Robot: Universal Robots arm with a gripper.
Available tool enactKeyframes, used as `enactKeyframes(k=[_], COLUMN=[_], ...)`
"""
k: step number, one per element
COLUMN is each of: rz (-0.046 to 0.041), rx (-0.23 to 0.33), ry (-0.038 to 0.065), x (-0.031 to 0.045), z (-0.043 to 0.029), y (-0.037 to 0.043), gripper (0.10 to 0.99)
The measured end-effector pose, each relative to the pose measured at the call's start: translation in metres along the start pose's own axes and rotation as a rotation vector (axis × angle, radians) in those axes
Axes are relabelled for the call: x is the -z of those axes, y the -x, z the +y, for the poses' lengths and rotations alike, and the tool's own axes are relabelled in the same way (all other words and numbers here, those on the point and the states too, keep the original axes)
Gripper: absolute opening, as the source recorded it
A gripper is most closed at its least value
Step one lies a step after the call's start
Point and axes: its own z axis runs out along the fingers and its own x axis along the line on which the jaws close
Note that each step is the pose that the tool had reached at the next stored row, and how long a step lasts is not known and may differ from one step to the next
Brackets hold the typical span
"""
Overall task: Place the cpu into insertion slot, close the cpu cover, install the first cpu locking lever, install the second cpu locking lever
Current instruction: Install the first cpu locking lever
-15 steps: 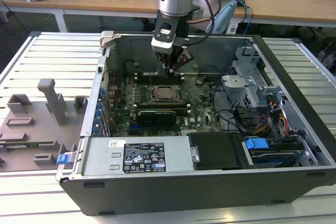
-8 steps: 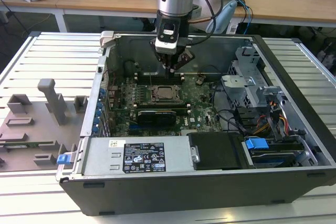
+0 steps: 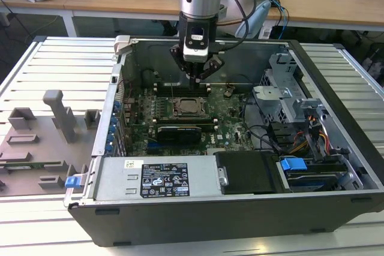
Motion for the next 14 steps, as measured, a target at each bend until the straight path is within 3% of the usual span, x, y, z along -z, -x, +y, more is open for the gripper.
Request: enactKeyframes(k=[7,14], rz=[-0.0038,-0.0058], rx=[0.091,0.138], ry=[0.005,0.008], x=[0.0,0.0], z=[0.0,0.0], y=[0.0,0.0], gripper=[0.106,0.106])
